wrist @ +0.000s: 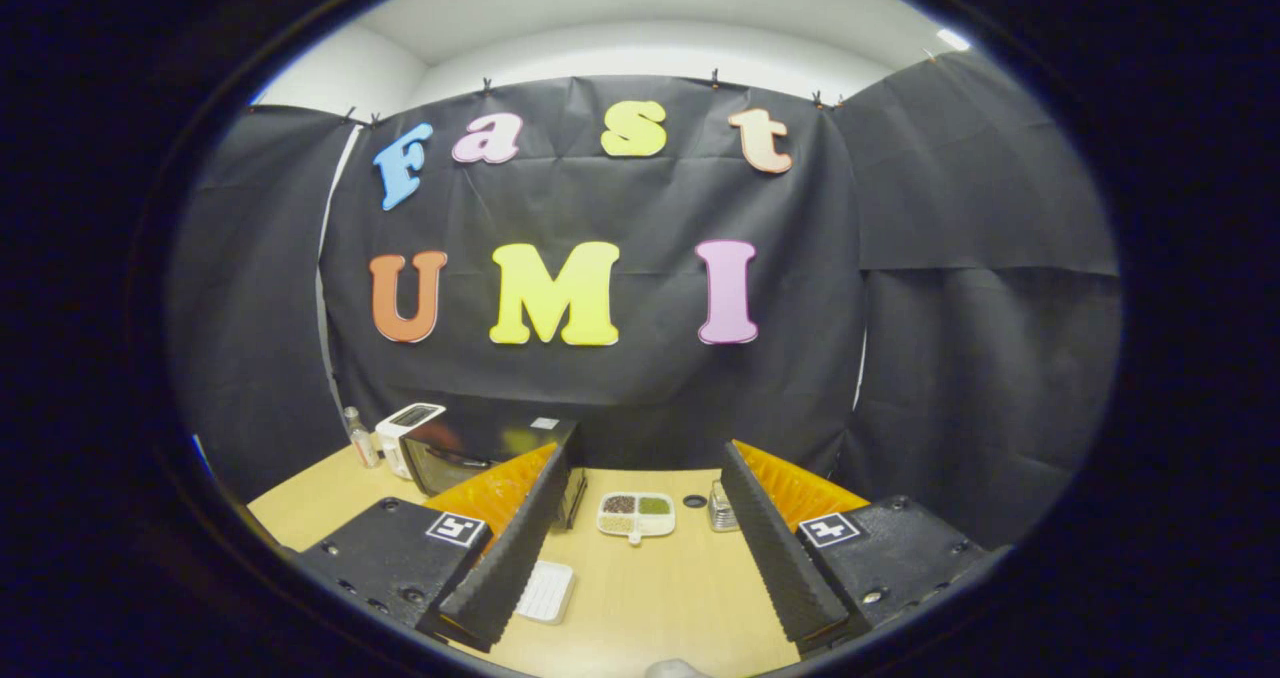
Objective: Open the toaster oven, put the food inside, and close the toaster oven door.
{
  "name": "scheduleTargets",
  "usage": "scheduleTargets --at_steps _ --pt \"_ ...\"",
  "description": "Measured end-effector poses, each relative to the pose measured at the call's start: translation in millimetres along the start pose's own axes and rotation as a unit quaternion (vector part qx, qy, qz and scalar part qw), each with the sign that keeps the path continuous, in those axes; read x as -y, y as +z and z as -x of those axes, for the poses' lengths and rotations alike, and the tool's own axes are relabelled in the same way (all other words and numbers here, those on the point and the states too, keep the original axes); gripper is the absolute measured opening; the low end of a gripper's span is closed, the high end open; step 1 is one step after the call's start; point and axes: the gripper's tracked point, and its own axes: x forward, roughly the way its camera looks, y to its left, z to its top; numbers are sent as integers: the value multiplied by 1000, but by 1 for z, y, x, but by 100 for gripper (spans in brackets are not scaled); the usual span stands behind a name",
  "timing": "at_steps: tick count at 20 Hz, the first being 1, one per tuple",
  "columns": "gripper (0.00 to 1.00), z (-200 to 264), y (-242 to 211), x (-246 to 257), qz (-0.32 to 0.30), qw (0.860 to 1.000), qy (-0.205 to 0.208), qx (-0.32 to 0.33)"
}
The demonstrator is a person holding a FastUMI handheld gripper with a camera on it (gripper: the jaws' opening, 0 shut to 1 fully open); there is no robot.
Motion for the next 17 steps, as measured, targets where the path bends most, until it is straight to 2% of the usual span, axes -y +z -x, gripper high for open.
scheduleTargets --at_steps 9,17 --pt "99 10 7 -57 -16 999 30 -11" --pt "99 16 13 -55 -11 1000 15 -4"
